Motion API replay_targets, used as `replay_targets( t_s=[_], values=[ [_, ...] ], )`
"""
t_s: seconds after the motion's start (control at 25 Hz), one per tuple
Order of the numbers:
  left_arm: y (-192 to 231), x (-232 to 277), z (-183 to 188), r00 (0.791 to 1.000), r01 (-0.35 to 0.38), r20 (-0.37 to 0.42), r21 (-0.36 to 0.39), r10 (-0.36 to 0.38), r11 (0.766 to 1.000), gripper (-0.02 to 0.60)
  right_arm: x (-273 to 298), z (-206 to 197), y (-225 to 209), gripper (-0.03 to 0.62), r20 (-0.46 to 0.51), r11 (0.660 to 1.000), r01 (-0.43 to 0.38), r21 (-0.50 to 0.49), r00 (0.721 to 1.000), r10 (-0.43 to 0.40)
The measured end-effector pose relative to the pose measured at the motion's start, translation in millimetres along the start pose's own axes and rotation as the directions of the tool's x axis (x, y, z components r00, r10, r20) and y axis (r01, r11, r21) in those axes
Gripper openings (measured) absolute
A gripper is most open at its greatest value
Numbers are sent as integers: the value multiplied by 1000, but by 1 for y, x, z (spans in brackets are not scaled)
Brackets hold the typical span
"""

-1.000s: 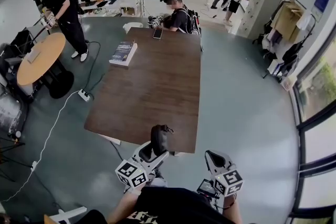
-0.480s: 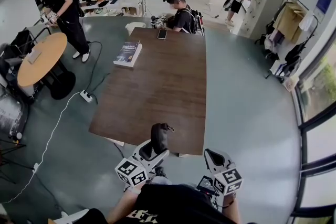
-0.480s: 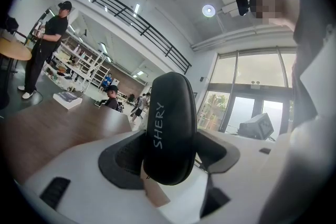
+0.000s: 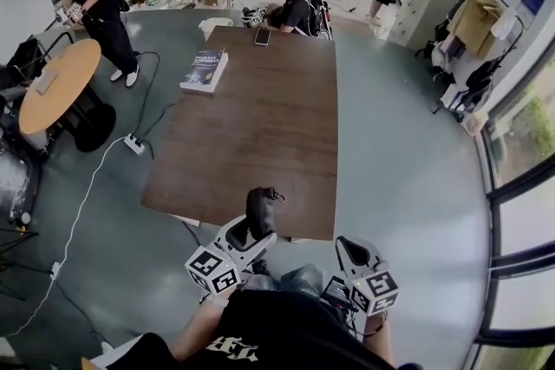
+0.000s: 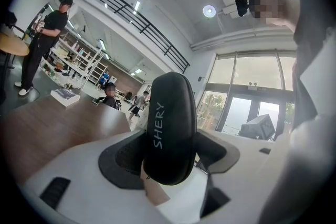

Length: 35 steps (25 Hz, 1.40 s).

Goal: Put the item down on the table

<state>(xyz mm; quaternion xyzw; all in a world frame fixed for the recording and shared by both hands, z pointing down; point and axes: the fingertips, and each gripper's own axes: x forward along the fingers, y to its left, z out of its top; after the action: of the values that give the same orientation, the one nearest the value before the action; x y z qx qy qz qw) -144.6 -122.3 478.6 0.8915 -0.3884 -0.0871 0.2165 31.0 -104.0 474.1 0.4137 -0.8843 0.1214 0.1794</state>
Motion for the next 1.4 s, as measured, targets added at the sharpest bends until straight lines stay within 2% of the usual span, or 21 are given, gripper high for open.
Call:
replay_targets(
  t_s=[0.24, 0.64, 1.12, 1.4],
  values=[
    [-3, 2, -7, 1000, 3, -11, -9, -3, 1000, 302, -1, -5, -3, -14, -12, 1000, 3, 5, 1000, -3],
    [9, 1, -8, 998, -66, -5, -16, 66, 998, 302, 14, 3, -11, -14, -12, 999, -43, -31, 999, 42],
    [18, 13, -15, 996, -91, -7, -34, 91, 995, 302, 19, -9, -24, -14, -19, 999, -44, -3, 999, 44],
    [25, 16, -17, 993, -118, -26, -12, 118, 993, 302, 31, -9, -33, -14, -26, 999, -32, 7, 999, 32]
  ],
)
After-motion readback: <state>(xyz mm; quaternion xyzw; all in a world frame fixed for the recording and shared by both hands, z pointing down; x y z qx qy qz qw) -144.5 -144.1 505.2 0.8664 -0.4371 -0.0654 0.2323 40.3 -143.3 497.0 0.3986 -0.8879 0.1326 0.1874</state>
